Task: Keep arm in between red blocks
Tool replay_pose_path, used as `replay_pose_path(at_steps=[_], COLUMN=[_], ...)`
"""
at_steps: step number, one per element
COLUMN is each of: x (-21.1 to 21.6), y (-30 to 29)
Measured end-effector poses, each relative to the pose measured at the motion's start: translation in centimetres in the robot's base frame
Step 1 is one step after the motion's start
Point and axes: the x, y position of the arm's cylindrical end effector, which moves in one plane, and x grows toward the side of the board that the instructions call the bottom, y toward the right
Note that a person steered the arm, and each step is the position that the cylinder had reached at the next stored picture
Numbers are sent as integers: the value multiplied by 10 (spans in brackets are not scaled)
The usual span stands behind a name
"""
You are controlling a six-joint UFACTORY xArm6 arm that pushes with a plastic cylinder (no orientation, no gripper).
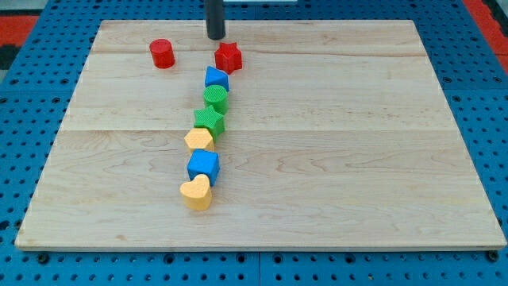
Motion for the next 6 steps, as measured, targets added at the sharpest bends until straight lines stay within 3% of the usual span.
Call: replay_pose_path(at_steps=[1, 2, 3, 4, 6], x=[-10, 23, 96, 123, 95], y=[-93, -144, -144, -113, -25])
